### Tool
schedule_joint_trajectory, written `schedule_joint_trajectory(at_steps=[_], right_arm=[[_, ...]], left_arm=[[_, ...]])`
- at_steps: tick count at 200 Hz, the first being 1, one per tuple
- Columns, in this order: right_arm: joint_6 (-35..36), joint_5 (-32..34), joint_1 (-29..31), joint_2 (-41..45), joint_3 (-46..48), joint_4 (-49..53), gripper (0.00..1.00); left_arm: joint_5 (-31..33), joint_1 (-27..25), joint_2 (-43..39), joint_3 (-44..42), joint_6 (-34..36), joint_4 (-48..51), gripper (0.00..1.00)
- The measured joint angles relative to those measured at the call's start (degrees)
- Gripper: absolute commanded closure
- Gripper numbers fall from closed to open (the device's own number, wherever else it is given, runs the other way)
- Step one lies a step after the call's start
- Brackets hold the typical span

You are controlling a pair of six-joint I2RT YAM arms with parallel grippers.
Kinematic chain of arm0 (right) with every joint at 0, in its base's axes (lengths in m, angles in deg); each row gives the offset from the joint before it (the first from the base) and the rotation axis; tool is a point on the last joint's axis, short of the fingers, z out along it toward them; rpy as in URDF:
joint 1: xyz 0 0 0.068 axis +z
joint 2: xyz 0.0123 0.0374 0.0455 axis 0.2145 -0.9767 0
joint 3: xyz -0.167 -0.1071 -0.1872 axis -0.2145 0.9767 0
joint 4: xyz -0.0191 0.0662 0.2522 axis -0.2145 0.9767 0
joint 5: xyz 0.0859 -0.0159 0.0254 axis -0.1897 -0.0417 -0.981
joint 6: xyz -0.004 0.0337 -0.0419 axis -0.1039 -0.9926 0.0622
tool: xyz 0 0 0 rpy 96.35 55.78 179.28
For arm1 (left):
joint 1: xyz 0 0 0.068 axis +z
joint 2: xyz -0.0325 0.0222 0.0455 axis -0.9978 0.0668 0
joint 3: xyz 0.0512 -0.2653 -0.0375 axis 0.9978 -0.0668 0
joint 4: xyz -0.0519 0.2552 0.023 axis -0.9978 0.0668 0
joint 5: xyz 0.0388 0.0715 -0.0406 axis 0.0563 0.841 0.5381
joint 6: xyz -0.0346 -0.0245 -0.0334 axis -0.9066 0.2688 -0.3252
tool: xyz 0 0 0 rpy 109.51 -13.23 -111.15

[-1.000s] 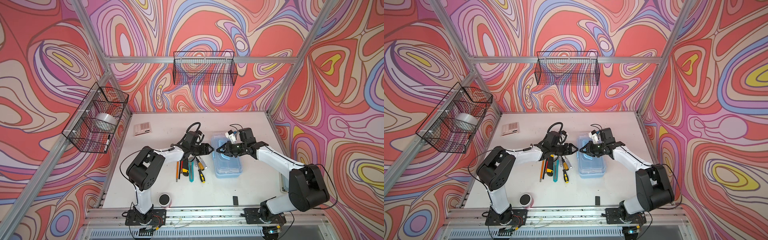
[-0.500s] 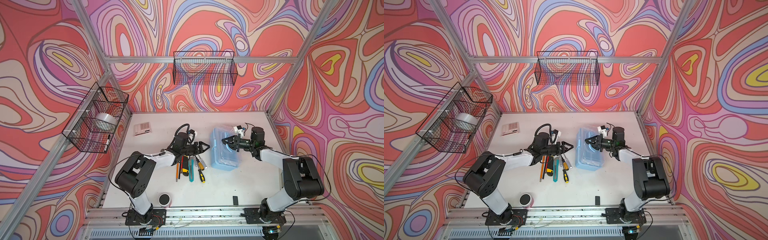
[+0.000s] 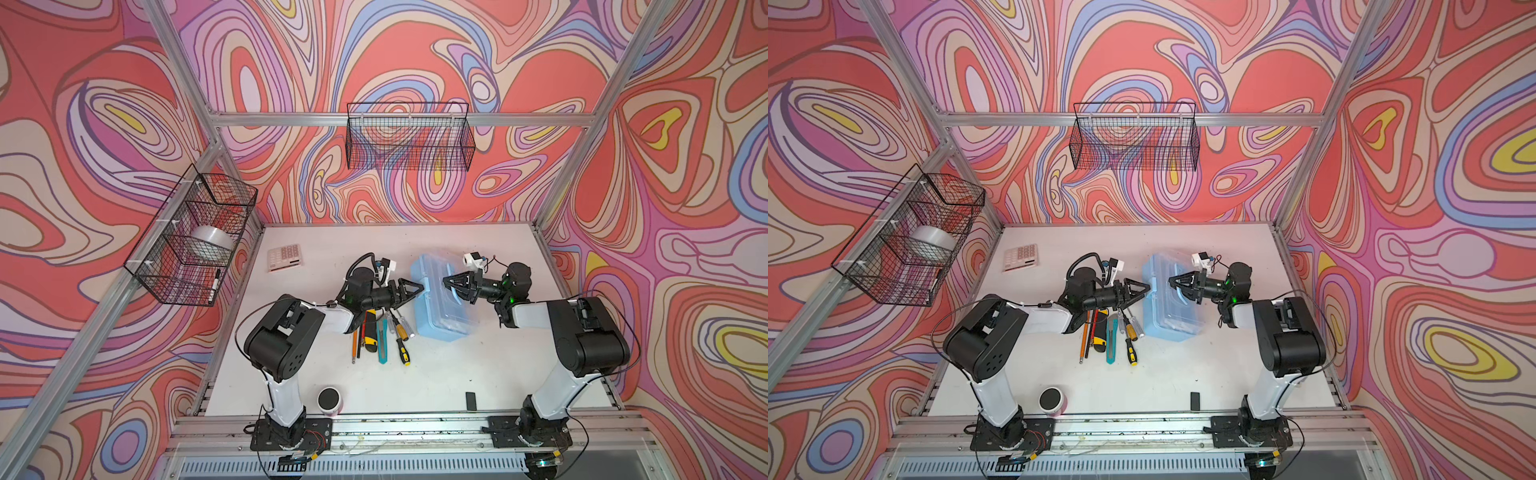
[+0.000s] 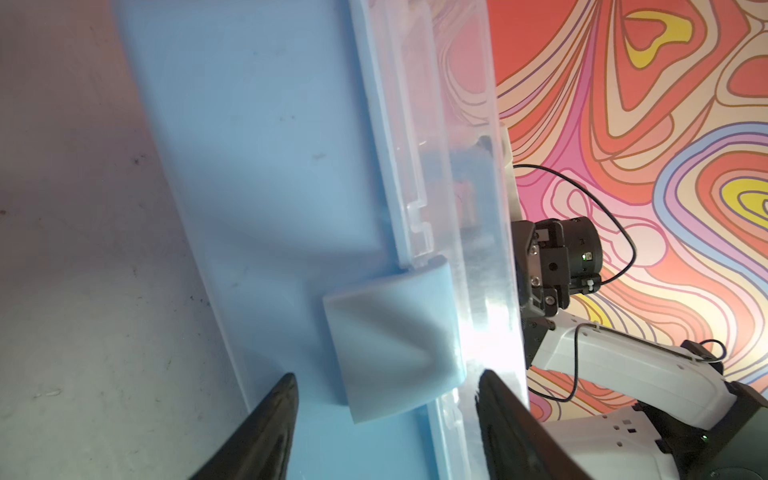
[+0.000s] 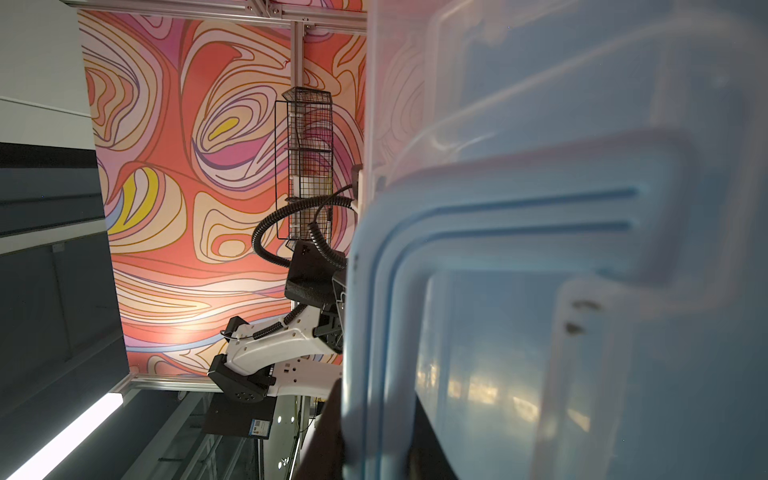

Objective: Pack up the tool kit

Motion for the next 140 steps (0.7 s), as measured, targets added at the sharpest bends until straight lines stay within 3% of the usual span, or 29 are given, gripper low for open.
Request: schedule_joint_trajectory(at_steps=[47,80,103,129,140], right_arm=[[-0.4,-0.2,0.0,0.0,0.0,-1.4,1.00],[3.8,0.1,0.0,0.4,0.0,5.1,1.00],[10.7,0.6,-0.1,3.6,-0.7,15.8,1.00],[26.3,3.0,0.2,7.3,-5.8,39.5,1.00],[29.9,4.1,0.2,7.7,-7.1,44.5,1.00]], left_arm=[[-0.9,0.3,0.8,0.0,-2.1,-4.2,0.34],[-2.1,0.3,1.4,0.0,-4.1,-6.3,0.34],[-3.0,0.3,1.8,0.0,-5.6,-8.8,0.35],[-4.0,0.3,1.9,0.0,-7.6,-12.3,0.35],[-4.4,0.3,2.0,0.1,-8.3,-13.6,0.35]])
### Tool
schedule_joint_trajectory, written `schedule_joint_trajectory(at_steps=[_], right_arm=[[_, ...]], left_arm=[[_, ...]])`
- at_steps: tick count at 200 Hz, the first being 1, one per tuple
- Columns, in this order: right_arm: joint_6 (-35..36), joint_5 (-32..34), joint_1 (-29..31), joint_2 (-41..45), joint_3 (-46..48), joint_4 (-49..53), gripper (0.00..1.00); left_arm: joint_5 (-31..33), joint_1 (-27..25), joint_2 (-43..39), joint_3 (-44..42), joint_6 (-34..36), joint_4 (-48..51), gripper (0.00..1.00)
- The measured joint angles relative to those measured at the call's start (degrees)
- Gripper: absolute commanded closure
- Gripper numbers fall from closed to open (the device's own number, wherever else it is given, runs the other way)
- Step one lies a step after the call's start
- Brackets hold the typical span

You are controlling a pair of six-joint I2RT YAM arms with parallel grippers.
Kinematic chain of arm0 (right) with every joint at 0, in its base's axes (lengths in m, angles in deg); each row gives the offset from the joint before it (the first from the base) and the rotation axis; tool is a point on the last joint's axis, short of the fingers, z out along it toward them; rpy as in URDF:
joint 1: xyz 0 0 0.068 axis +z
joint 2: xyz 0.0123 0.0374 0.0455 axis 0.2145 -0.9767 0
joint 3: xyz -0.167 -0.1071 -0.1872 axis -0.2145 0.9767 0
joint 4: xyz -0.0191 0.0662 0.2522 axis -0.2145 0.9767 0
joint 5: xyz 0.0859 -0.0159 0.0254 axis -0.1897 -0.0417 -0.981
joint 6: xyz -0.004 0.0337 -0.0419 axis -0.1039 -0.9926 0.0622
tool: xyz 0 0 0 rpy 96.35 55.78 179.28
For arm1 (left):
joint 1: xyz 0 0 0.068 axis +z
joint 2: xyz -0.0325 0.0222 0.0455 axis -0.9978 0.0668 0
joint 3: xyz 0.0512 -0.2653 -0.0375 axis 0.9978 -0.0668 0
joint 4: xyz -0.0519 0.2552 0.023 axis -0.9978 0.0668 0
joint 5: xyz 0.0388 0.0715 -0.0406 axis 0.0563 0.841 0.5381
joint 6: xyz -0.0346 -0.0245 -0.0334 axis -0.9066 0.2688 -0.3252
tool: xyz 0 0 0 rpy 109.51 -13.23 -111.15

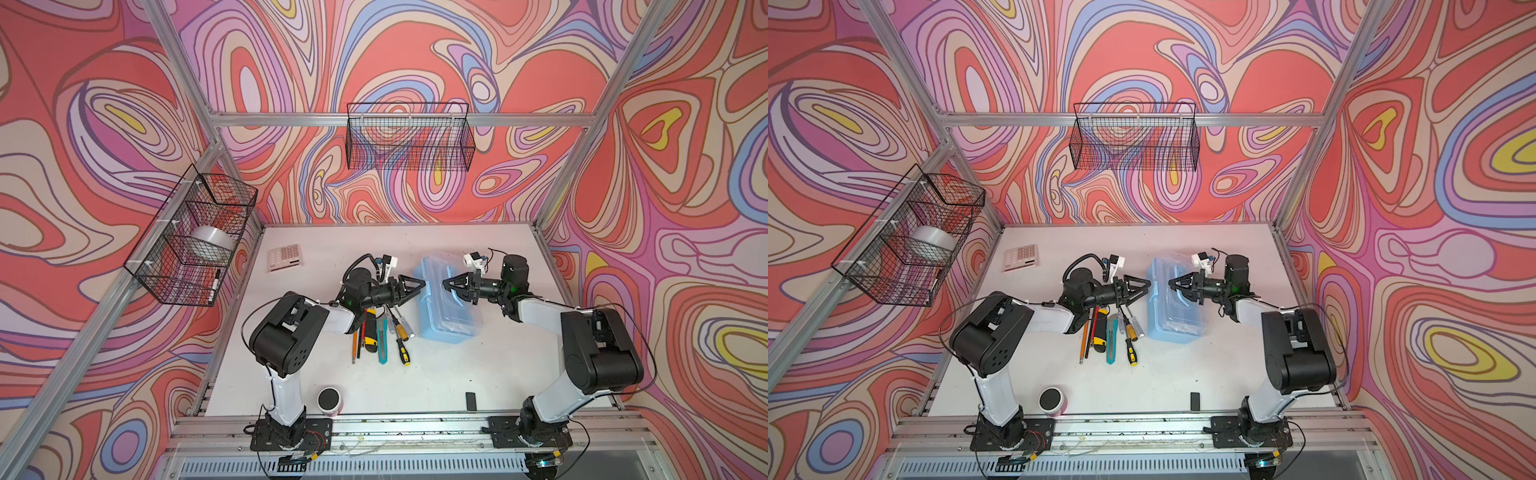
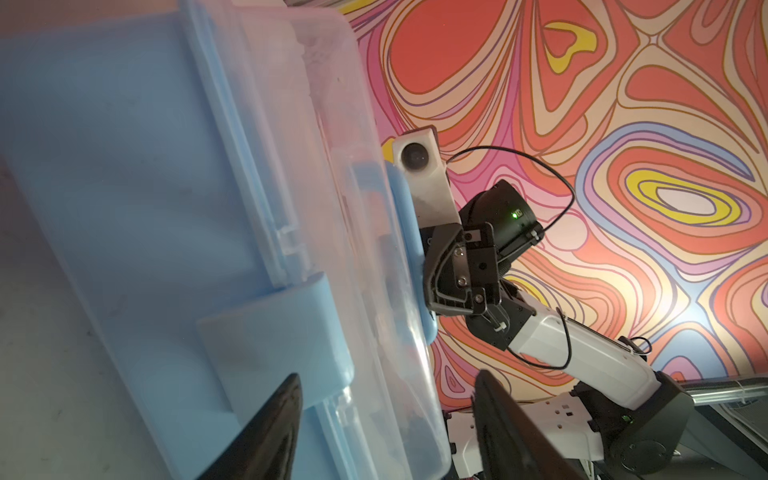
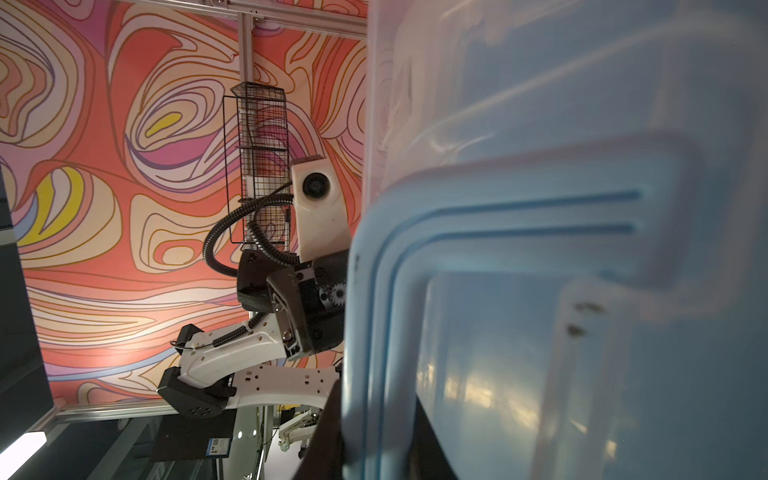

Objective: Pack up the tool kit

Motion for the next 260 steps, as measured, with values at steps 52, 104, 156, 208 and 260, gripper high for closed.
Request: schedule_joint_trajectory(at_steps=[52,104,156,208,260], right_arm=[[0.7,-0.4,-0.2,0.0,0.3,0.5,1.00],[0.0,-1.6,-0.2,-0.7,0.5,-1.2,1.00],[0.2,-1.9,-0.2,-0.9,0.4,-1.2,1.00],[0.3,-2.5,-0.3,-1.4,0.2,-1.3,1.00],[0.2,-3.3,-0.8,-2.1,-0.2,-1.9,1.00]], left_arm=[[-0.3,0.2,1.6,0.5,-1.0,-2.7,0.35],[0.2,0.4,4.0,-0.8,0.8,-0.9,0.35],[0.3,0.4,7.6,0.2,1.3,-0.6,0.35],[0.3,0.1,10.8,3.1,-1.3,-2.7,0.35],[0.7,-0.3,12.0,5.4,-5.1,-6.3,0.36]])
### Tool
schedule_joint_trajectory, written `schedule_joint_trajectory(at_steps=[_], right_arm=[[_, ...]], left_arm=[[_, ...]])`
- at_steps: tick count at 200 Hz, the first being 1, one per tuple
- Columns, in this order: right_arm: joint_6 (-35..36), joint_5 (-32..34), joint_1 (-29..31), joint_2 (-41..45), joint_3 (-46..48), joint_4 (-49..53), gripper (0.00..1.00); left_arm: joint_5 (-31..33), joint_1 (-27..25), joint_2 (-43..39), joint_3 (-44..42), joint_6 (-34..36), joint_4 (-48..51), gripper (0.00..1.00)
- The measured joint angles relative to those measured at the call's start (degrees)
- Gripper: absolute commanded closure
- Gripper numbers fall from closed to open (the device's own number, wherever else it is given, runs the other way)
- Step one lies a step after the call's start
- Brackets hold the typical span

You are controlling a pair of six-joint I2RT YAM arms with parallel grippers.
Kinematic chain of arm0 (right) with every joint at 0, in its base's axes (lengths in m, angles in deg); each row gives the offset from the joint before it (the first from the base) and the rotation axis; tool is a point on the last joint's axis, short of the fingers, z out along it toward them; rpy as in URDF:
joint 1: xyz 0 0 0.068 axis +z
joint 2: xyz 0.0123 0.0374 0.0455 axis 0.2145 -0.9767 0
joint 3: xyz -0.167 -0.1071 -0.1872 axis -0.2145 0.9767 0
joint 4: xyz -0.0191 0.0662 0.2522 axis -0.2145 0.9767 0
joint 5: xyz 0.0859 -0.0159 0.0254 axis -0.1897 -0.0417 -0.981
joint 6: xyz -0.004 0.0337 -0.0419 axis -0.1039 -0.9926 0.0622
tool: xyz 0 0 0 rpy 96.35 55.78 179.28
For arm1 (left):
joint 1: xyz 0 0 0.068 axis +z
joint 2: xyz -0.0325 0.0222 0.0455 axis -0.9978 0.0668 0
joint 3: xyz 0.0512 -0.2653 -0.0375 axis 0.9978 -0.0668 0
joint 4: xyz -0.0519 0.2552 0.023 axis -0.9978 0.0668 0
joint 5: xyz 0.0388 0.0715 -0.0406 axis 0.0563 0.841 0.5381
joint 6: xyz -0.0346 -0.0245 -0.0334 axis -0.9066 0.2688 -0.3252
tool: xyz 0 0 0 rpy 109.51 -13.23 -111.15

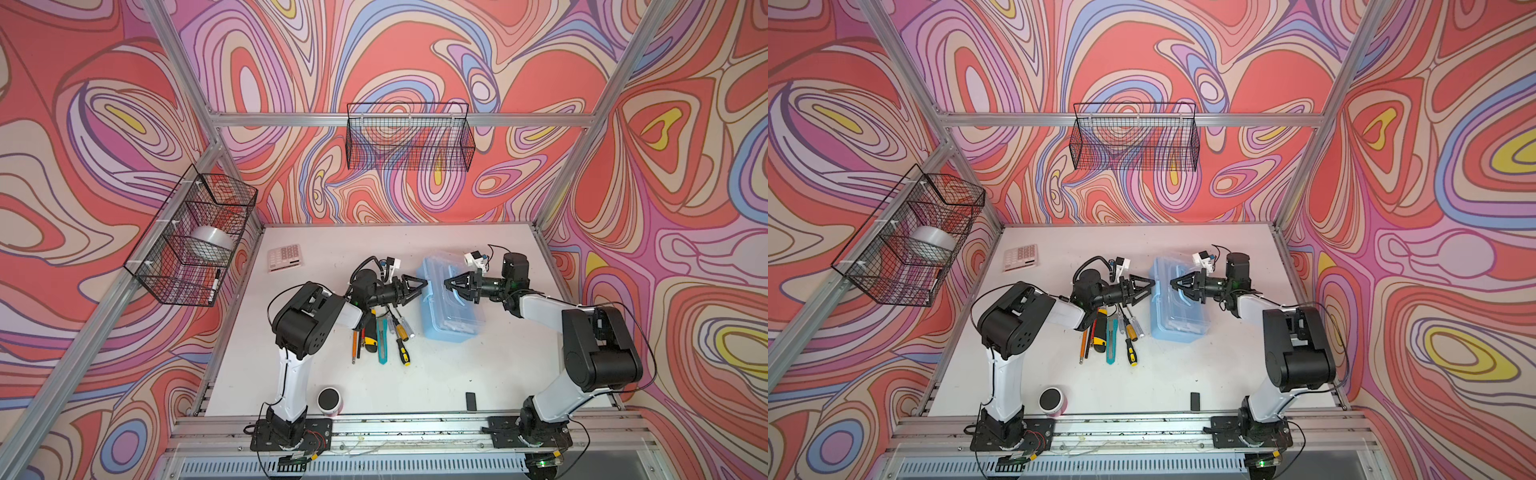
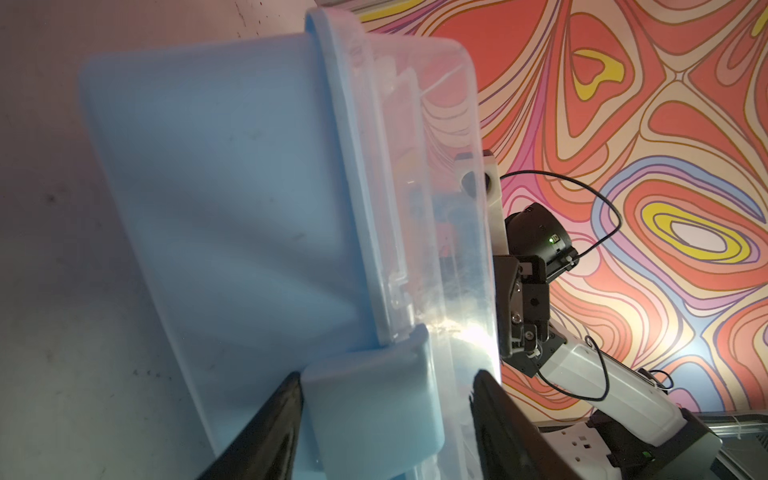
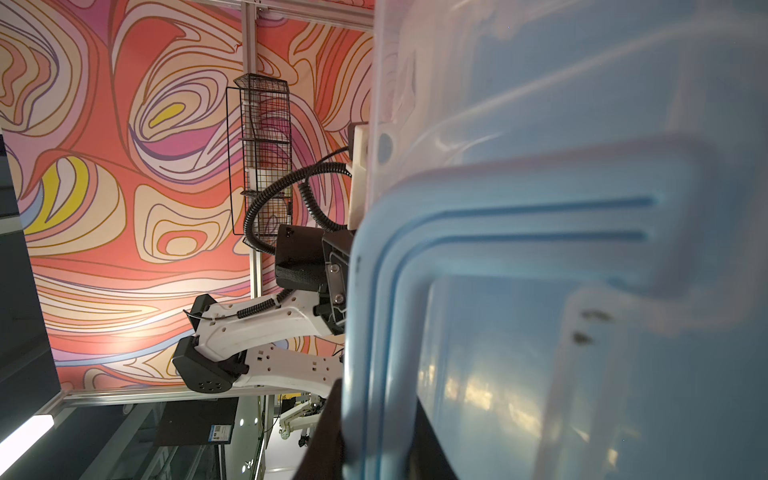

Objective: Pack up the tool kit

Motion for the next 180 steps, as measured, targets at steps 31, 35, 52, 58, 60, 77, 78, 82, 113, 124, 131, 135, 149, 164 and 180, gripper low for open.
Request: schedule_joint_trajectory(at_steps=[31,35,52,58,60,77,78,82,113,124,131,135,149,164,180], right_arm=[[0.6,-0.3,-0.1,-0.3,-0.6,1.0,1.00],[0.8,-0.2,-0.1,-0.4,-0.7,1.2,1.00],[2.0,-0.1,-0.2,-0.5,-1.4,3.0,1.00],[2.5,0.0,-0.2,-0.6,-1.7,3.8,1.00],[2.7,0.0,-0.2,-0.6,-1.8,4.1,1.00],[4.5,-0.1,-0.1,-0.7,-2.7,6.6,1.00],[4.5,-0.1,-0.1,-0.7,-2.8,6.8,1.00],[5.0,-0.1,-0.1,-0.8,-3.0,7.4,1.00],[7.8,-0.2,0.0,-1.0,-4.2,11.1,1.00],[8.5,-0.3,0.1,-1.0,-4.4,11.9,1.00],[9.0,-0.3,0.2,-1.0,-4.5,12.4,1.00],[9.2,-0.3,0.2,-1.0,-4.6,12.6,1.00],[10.0,-0.3,0.3,-1.0,-4.9,13.5,1.00],[10.9,0.0,0.4,-1.0,-5.2,14.7,1.00],[11.8,0.9,0.7,-1.1,-5.7,16.1,1.00]], left_arm=[[0.0,0.0,0.2,0.0,-1.7,-0.7,0.37],[0.0,0.0,0.1,0.0,-1.8,-0.7,0.37],[-0.3,-0.1,-0.3,-0.2,-2.2,-0.5,0.37],[-0.4,-0.1,-0.6,-0.4,-2.4,-0.2,0.37],[-0.4,-0.1,-0.8,-0.6,-2.4,-0.1,0.37],[-0.7,-0.2,-1.8,-1.4,-2.8,0.8,0.37],[-0.7,-0.2,-1.8,-1.4,-2.8,0.9,0.37],[-0.7,-0.2,-2.0,-1.6,-2.9,1.0,0.37],[-0.8,-0.3,-3.0,-2.7,-3.3,1.5,0.37],[-0.9,-0.3,-3.3,-2.9,-3.3,1.8,0.37],[-0.9,-0.2,-3.7,-3.2,-3.3,2.1,0.37],[-0.9,-0.1,-3.8,-3.3,-3.3,2.3,0.37],[-1.3,0.4,-4.7,-3.8,-3.7,3.1,0.37],[-1.9,1.0,-5.4,-4.0,-3.9,3.3,0.37],[-2.6,1.6,-7.9,-4.0,-4.2,2.0,0.37]])
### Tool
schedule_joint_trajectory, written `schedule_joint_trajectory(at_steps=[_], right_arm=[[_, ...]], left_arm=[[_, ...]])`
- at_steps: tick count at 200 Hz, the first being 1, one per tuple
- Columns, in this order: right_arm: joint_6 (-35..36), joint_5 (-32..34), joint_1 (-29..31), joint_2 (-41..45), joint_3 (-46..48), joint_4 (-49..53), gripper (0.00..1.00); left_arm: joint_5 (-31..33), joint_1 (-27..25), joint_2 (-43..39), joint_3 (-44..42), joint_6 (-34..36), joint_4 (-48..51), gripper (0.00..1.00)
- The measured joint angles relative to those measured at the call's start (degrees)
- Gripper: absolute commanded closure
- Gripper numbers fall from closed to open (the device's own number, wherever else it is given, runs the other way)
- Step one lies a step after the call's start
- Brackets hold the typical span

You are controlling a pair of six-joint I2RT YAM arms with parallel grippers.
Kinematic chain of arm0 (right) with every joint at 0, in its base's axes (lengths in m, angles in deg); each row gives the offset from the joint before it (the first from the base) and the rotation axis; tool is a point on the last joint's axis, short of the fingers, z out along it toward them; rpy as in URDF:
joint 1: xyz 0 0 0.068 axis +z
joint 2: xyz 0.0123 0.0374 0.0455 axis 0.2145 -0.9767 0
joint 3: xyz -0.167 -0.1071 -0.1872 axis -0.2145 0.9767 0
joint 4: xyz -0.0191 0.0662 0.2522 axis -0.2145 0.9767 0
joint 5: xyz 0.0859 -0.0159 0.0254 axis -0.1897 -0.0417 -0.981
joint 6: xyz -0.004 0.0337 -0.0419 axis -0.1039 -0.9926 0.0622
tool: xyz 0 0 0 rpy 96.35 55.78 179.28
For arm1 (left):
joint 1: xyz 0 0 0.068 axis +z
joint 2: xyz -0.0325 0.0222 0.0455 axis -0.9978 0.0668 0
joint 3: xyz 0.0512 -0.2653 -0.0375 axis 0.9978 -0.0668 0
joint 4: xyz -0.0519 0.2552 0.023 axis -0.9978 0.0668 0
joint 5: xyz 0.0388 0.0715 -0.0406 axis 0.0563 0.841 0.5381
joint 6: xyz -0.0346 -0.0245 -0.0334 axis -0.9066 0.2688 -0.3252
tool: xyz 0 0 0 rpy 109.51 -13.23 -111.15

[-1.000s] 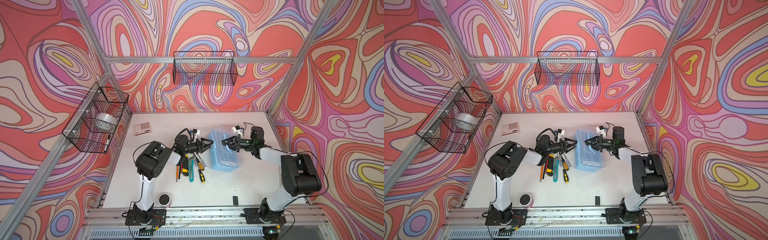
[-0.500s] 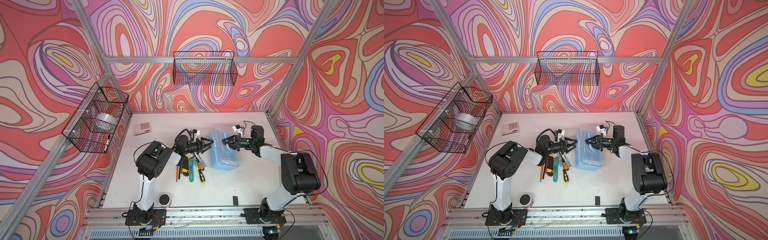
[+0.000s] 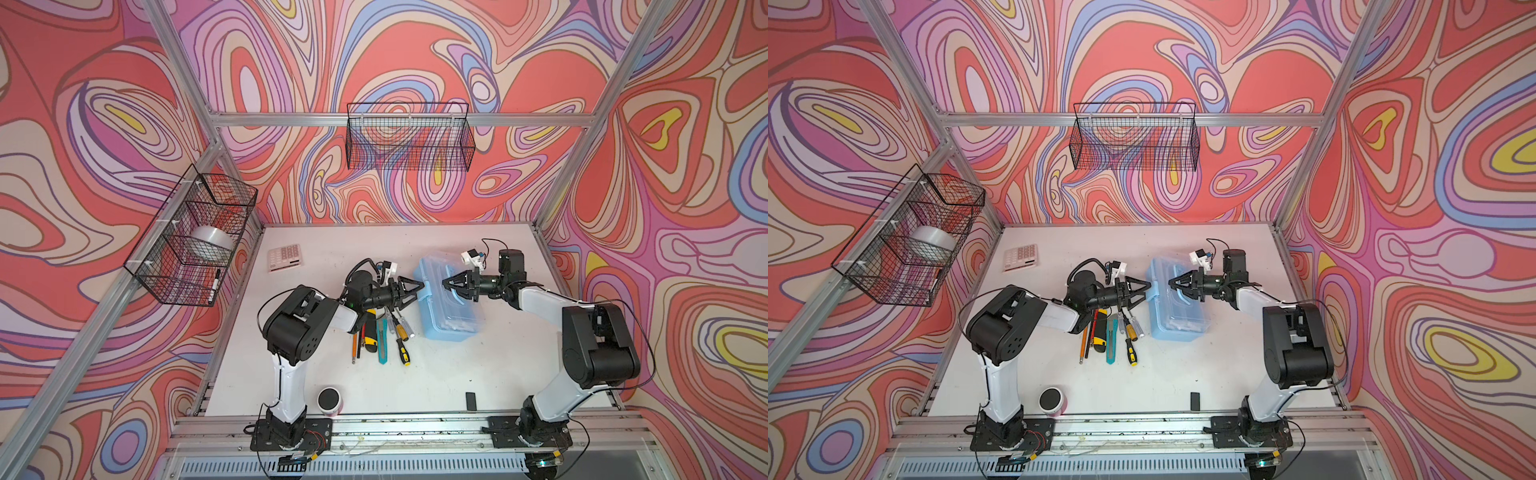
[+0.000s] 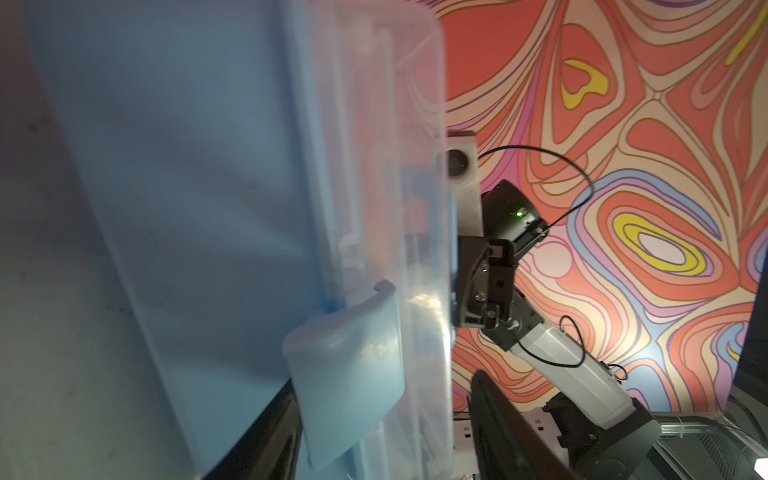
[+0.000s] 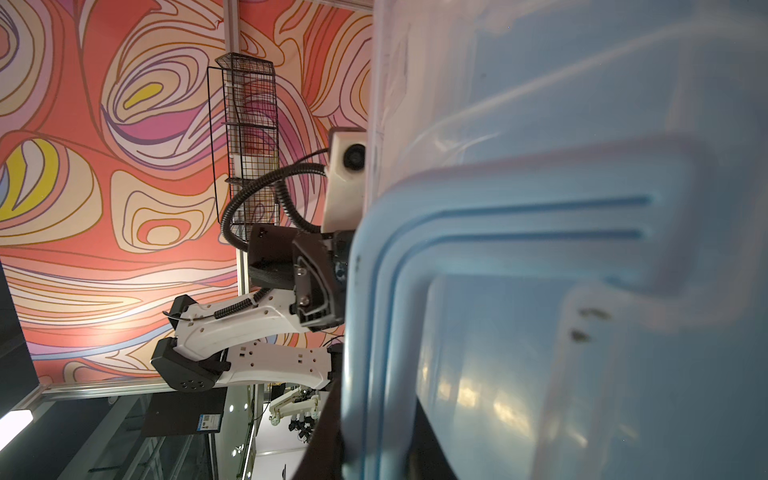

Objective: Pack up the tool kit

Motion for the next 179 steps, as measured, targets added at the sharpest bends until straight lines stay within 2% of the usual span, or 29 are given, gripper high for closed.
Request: schedule_joint_trajectory(at_steps=[34,74,123,179], right_arm=[[0.9,0.7,0.4,0.0,-0.5,1.4,1.00],[3.6,3.7,1.1,0.5,-2.4,6.6,1.00],[8.7,16.9,7.3,0.3,-7.8,17.4,1.00],[9.7,22.9,8.1,0.9,-9.3,22.0,1.00]], left_arm=[[-0.6,0.6,-5.4,0.2,-0.2,-5.2,0.37],[-0.1,2.7,-5.3,-2.5,0.2,-5.9,0.37],[1.6,3.9,-5.3,-3.5,5.9,2.8,0.35],[3.3,3.9,-9.3,-3.1,12.1,13.9,0.31]])
